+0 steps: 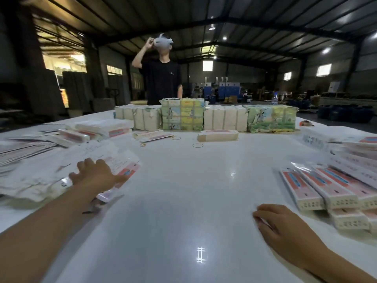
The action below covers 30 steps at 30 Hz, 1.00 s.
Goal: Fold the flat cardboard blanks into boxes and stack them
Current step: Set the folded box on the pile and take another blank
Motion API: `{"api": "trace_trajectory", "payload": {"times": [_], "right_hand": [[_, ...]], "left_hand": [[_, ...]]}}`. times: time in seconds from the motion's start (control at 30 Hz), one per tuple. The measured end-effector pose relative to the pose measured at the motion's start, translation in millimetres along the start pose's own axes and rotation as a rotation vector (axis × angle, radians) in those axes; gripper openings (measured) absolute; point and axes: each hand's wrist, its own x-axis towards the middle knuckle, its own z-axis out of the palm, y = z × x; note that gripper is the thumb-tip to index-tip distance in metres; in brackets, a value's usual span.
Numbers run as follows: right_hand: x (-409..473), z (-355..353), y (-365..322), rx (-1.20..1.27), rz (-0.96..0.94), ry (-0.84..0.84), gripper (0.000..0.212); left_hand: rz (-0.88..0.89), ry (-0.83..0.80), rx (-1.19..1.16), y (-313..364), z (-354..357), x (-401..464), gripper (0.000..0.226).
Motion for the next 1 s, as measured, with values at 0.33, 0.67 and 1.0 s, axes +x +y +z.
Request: {"api": "trace_trajectory", "payload": {"times": [0.33,0.67,1.0], "right_hand": [[3,-4,-4,-0.029,0.040,-0.018,0.035],[2,-5,-9,-0.015,0.042,-0.044,0.032],[2,-2,-4,0.129,0.103,-0.023,0.033]], "left_hand": [[-0.047,-0.104,-0.217,-28,11,46,0.058],[-0.056,-0.045,-0.405,-47,-7,61,0.039],[0.278,-0.157,-1.050,35,-44,-29,0.015]]}}
